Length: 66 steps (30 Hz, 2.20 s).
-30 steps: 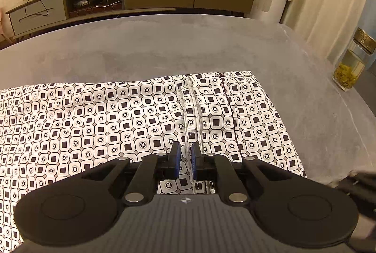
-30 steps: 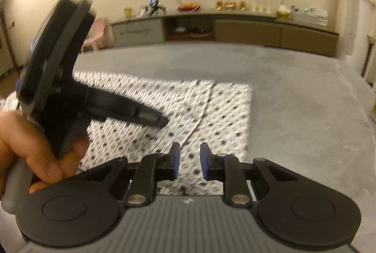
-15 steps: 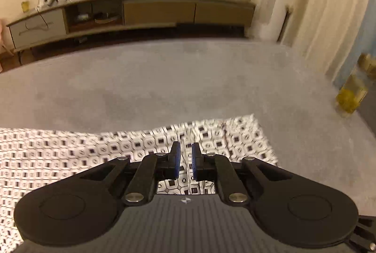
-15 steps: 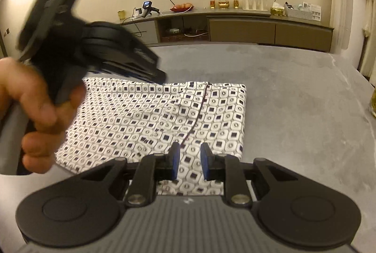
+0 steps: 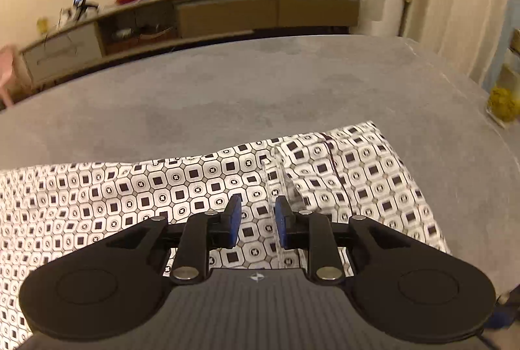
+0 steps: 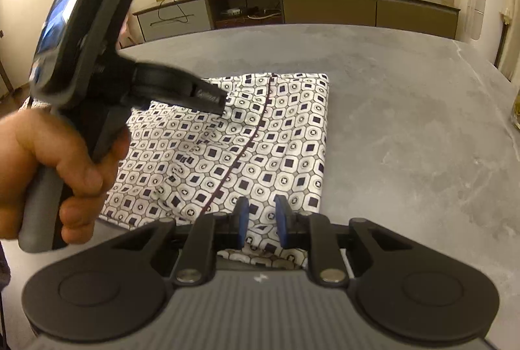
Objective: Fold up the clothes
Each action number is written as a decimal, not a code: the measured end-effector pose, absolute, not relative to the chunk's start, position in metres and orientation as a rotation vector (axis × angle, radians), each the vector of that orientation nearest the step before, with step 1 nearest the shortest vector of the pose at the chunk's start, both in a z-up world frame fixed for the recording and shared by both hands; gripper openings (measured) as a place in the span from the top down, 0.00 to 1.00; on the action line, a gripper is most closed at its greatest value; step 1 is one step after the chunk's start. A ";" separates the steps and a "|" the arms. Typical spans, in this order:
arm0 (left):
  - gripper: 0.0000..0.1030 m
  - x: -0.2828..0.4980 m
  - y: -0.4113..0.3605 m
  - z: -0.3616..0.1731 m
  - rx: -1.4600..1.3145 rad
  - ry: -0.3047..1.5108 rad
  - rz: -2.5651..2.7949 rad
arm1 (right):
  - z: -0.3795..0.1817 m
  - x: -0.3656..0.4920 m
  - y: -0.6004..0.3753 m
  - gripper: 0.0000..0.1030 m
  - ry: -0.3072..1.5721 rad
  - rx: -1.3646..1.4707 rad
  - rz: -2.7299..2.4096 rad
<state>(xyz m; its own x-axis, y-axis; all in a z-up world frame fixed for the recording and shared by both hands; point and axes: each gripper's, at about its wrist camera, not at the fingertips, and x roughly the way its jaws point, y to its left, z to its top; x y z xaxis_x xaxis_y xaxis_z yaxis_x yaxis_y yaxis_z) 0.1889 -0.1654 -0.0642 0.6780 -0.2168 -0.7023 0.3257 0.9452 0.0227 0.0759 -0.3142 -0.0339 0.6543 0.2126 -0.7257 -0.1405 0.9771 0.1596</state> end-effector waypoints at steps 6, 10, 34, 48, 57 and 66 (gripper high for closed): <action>0.69 0.174 -0.141 -0.047 -0.076 0.840 -0.480 | -0.022 0.064 -0.339 0.67 0.754 0.177 0.144; 0.69 0.152 -0.145 -0.064 -0.061 0.892 -0.519 | -0.026 0.073 -0.352 0.65 0.767 0.246 0.090; 0.69 0.138 -0.136 -0.063 -0.115 0.954 -0.568 | -0.041 0.078 -0.355 0.57 0.834 0.296 0.084; 0.30 0.184 -0.227 -0.012 0.258 0.830 -0.581 | -0.024 0.063 -0.323 0.96 0.734 0.112 0.133; 0.84 0.198 -0.208 -0.037 0.293 0.829 -0.508 | -0.012 0.052 -0.302 0.96 0.637 0.082 0.285; 0.86 0.227 -0.018 -0.025 -0.084 0.869 -0.394 | 0.004 0.046 -0.289 0.73 0.582 0.203 0.451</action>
